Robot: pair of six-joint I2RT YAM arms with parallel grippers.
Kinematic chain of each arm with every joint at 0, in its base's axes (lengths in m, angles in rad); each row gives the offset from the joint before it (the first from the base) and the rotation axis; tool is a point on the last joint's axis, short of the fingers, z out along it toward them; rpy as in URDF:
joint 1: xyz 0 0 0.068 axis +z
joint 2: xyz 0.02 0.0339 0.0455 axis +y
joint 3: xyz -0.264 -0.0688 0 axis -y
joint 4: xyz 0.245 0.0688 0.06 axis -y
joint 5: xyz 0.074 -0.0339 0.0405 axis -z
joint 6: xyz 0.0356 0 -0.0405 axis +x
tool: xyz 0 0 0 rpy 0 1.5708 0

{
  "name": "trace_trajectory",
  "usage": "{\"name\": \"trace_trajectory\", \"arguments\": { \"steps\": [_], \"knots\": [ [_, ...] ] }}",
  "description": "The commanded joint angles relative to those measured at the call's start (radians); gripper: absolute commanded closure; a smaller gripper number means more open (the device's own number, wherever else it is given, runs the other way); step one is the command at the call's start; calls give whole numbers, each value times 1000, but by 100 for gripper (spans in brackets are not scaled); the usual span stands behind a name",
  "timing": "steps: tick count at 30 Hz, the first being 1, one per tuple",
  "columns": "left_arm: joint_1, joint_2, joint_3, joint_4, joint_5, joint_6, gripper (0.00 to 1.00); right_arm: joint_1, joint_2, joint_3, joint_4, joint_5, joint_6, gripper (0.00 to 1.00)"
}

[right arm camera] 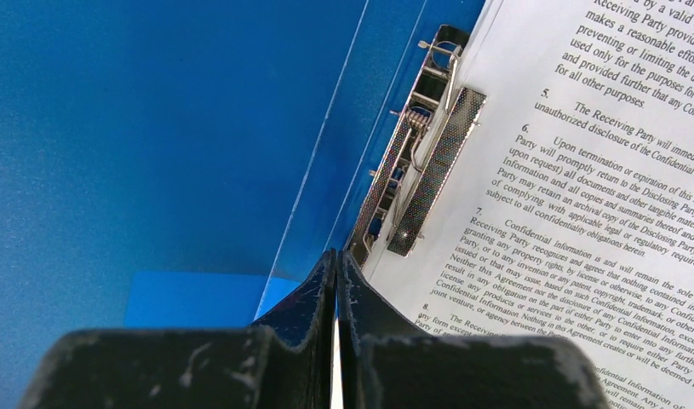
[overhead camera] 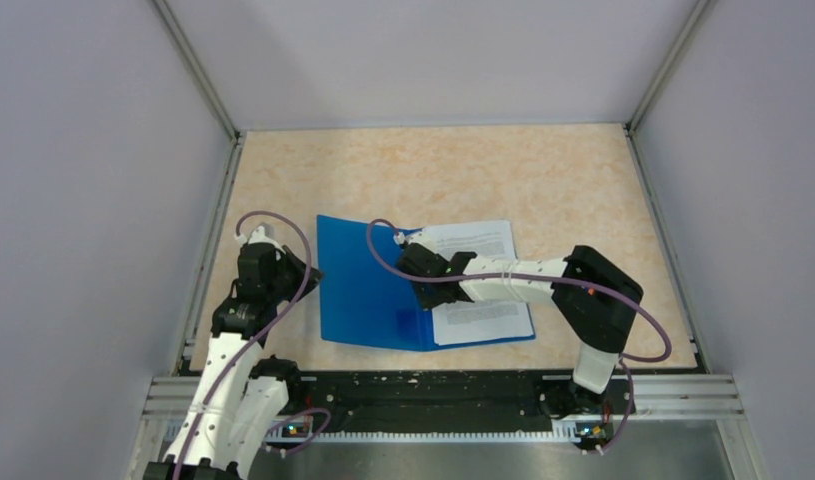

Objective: Put the files into the folder

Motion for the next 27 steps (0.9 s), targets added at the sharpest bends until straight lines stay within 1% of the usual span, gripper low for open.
{"name": "trace_trajectory", "arguments": {
  "steps": [1,16,27],
  "knots": [
    [-4,-11,-2,28,2,-1,100,-9,38,10,-25,-57,6,100],
    [-4,-2,14,28,2,13,100,-23,1,22,-60,-33,3,100],
    [-5,24,67,16,11,60,100,-22,-36,58,-90,-8,-5,100]
  ]
}}
